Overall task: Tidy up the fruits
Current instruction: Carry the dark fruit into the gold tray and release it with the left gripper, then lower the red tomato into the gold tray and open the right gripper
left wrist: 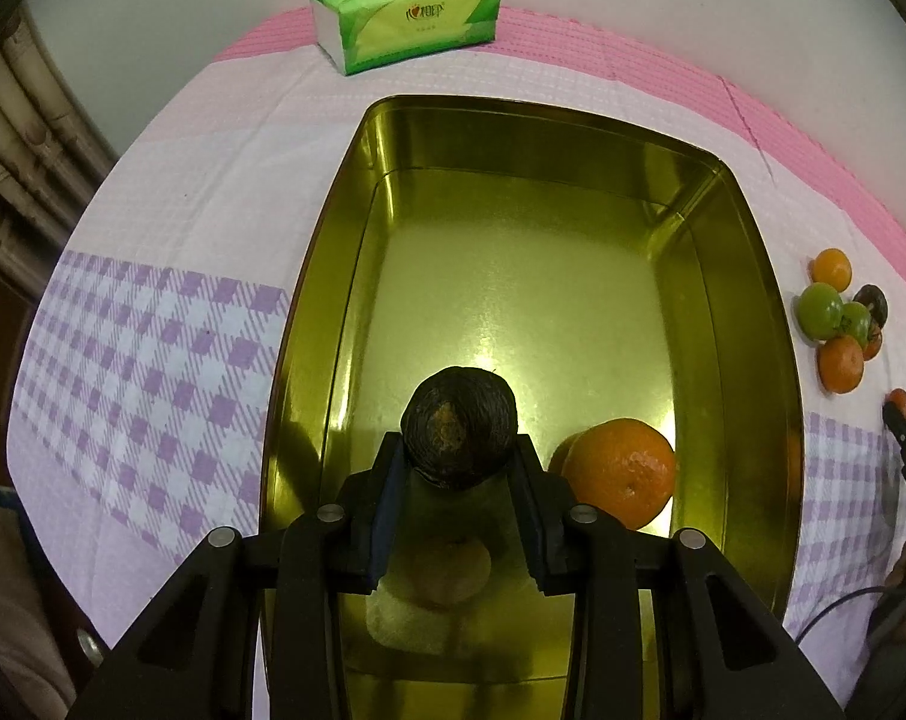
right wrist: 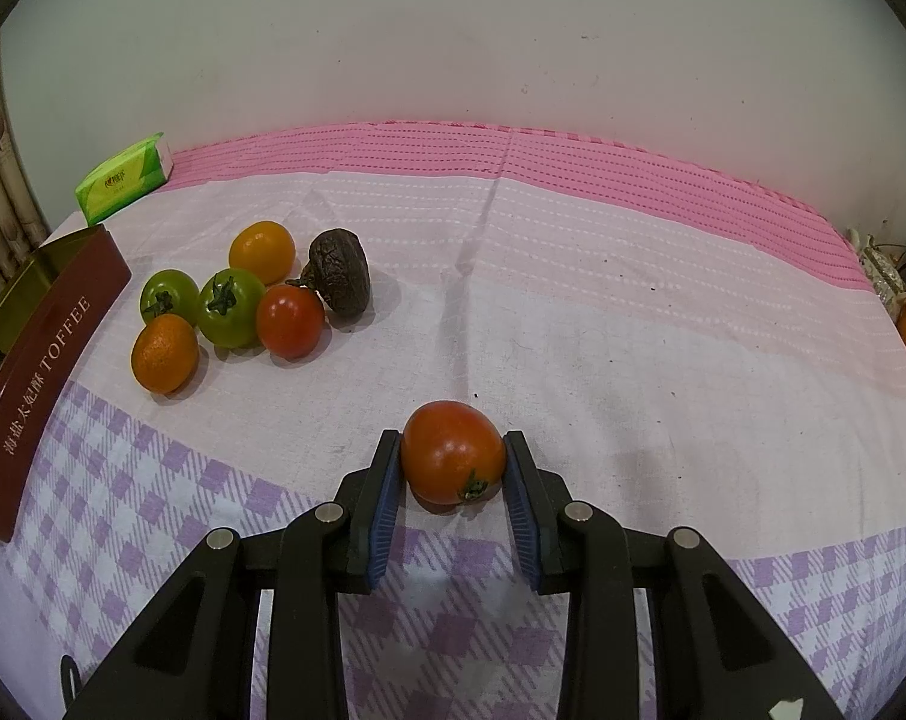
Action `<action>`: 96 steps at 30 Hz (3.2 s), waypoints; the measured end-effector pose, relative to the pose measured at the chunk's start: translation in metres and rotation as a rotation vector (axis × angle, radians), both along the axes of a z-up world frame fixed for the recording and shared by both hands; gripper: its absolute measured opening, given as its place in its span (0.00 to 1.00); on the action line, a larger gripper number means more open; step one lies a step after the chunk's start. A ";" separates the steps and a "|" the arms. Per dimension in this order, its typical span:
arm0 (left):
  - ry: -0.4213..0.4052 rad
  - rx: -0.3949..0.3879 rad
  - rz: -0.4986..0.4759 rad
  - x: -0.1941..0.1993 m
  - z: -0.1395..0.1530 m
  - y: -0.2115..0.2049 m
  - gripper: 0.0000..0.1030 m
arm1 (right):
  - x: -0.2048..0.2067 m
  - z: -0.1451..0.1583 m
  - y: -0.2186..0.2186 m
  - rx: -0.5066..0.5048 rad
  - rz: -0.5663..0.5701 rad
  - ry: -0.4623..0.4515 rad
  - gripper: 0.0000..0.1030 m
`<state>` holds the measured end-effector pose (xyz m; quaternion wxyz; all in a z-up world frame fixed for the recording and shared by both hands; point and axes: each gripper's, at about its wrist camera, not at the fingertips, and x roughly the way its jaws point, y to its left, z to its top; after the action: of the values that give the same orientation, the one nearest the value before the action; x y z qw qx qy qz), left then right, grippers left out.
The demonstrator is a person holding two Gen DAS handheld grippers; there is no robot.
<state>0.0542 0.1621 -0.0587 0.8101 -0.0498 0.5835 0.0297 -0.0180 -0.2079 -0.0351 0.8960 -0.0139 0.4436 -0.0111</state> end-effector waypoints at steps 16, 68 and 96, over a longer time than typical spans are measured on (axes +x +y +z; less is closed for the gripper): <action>-0.043 -0.011 0.008 -0.008 0.018 0.004 0.54 | -0.002 0.010 0.006 -0.007 0.014 0.029 0.29; -0.136 0.047 0.138 -0.088 0.054 0.047 0.73 | -0.012 0.027 0.277 0.081 0.639 0.125 0.34; -0.137 0.081 0.087 -0.083 0.051 0.030 0.73 | 0.028 0.014 0.057 0.058 0.142 0.022 0.34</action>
<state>-0.0284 0.1919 -0.0079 0.8475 -0.0444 0.5221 0.0850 0.0102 -0.1514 -0.0207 0.8897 -0.0195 0.4514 0.0652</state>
